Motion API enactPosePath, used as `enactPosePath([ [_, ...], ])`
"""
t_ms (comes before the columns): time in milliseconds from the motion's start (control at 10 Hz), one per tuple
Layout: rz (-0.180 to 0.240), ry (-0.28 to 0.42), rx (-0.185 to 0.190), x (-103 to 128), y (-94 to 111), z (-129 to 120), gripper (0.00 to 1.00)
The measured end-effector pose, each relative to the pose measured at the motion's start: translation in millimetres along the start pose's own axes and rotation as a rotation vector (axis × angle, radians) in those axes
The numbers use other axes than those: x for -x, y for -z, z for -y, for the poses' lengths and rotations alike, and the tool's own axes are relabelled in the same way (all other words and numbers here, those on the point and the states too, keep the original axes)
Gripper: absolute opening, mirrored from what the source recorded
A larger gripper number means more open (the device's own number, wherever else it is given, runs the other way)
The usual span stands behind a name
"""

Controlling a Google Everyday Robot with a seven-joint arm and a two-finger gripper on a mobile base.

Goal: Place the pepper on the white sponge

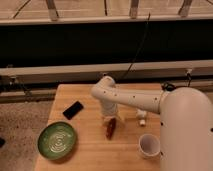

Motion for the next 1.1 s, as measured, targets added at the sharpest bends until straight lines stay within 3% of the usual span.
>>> enactPosePath([
  [600,-0.007,-0.005,-0.053,2,-22,-13,0.78],
  [700,-0.006,-0.004,-0.068,3,-23,-11,0.71],
  [1100,0.001,-0.006,-0.116,4,-20,-10,0.3],
])
